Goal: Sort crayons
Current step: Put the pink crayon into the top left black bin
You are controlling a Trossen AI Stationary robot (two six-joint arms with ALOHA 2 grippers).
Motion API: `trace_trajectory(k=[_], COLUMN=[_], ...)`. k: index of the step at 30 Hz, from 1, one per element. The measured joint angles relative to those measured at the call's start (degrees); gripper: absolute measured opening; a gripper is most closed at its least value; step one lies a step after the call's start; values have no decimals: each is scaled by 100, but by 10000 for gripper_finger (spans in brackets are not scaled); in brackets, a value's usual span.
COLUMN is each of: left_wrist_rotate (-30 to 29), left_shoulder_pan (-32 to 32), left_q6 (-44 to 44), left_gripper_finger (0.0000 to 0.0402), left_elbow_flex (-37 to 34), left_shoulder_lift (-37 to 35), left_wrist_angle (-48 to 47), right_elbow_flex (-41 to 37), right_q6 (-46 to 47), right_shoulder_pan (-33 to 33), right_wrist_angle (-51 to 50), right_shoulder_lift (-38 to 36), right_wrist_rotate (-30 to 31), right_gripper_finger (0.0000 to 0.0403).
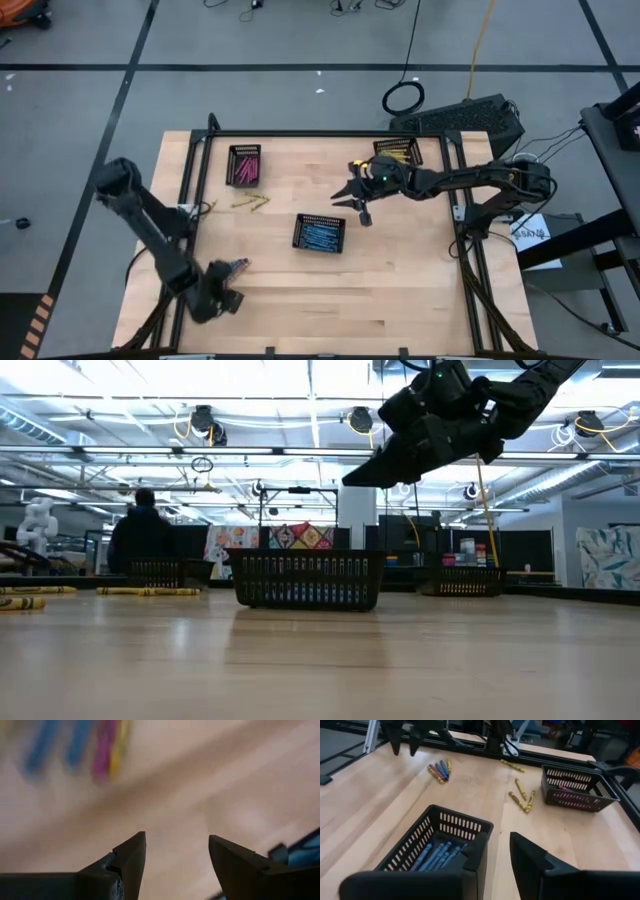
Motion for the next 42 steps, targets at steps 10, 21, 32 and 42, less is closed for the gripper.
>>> trace_trajectory(k=[10, 21, 32, 42], left_wrist_rotate=[-109, -973, -688, -1197], left_shoulder_pan=[-959, -635, -419, -455], left_q6=[-1318, -107, 482, 482], left_gripper_finger=[219, 219, 219, 204], left_elbow_flex=[311, 674, 737, 562], left_shoulder_lift=[1100, 1136, 1131, 1120], left_wrist_angle=[80, -897, -1760, -1730], right_elbow_flex=[2, 7, 11, 11], right_q6=[-16, 43, 218, 218], right_shoulder_pan=[28, 26, 26, 26], right_wrist_angle=[11, 267, 438, 437], right_shoulder_lift=[0, 0, 0, 0], right_wrist_rotate=[-2, -4, -4, -4], right_gripper_finger=[68, 68, 68, 68])
